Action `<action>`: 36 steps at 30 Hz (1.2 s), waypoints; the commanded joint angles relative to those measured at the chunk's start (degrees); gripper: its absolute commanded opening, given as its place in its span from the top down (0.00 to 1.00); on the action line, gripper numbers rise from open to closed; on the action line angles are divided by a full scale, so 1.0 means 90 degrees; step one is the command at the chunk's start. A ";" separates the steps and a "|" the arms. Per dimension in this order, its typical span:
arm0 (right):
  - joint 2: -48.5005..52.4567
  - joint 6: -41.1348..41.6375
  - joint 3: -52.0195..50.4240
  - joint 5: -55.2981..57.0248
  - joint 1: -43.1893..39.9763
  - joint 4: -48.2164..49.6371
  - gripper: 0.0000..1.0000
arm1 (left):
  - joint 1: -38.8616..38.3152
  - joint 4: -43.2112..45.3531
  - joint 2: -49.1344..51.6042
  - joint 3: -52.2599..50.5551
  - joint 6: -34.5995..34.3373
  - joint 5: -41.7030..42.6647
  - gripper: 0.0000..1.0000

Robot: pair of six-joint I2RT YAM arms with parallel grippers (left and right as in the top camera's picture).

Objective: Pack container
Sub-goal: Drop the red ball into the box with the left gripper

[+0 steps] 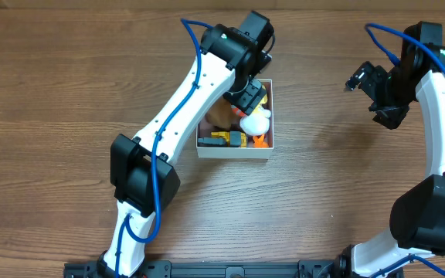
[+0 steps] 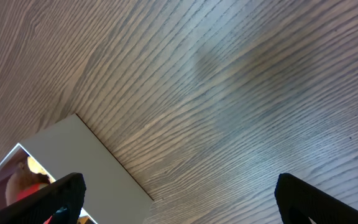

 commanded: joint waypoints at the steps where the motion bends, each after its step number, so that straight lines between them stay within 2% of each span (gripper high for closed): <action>1: -0.0078 0.0034 0.0102 -0.0034 -0.0005 0.0017 0.00 | 0.0063 -0.0148 -0.0017 0.0095 -0.0134 -0.0044 0.18; 2: -0.0078 0.0034 0.0102 -0.0034 -0.0005 0.0017 0.00 | 0.0063 -0.0175 -0.0019 0.0124 -0.0126 0.0034 0.20; 5: -0.0078 0.0034 0.0102 -0.0034 -0.0005 0.0017 0.00 | 0.0032 -0.0012 -0.0019 0.0197 -0.0107 0.0328 0.37; 6: -0.0078 0.0034 0.0102 -0.0034 -0.0005 0.0017 0.00 | 0.0019 0.0121 -0.0019 0.0197 -0.0066 0.0447 0.48; 8: -0.0078 0.0034 0.0102 -0.0034 -0.0005 0.0017 0.00 | 0.0002 0.0435 0.0002 0.0177 0.0075 0.0699 0.76; 11: -0.0078 0.0034 0.0102 -0.0034 -0.0005 0.0017 0.00 | -0.0015 0.0597 0.0039 0.0168 0.0087 0.0702 0.96; 17: -0.0078 0.0034 0.0102 -0.0034 -0.0005 0.0017 0.00 | -0.0024 0.0653 0.0321 0.0090 0.0085 0.0704 0.96; 26: -0.0078 0.0034 0.0102 -0.0034 -0.0005 0.0017 0.00 | -0.0034 0.0333 0.1729 0.0087 0.0085 0.0988 0.96; 32: -0.0078 0.0034 0.0102 -0.0034 -0.0005 0.0017 0.00 | -0.0010 0.0245 0.1676 0.0112 0.0117 0.0952 0.96; 36: -0.0078 0.0034 0.0102 -0.0034 -0.0005 0.0017 0.00 | -0.0010 0.0311 0.1110 0.0121 0.0114 0.0753 0.83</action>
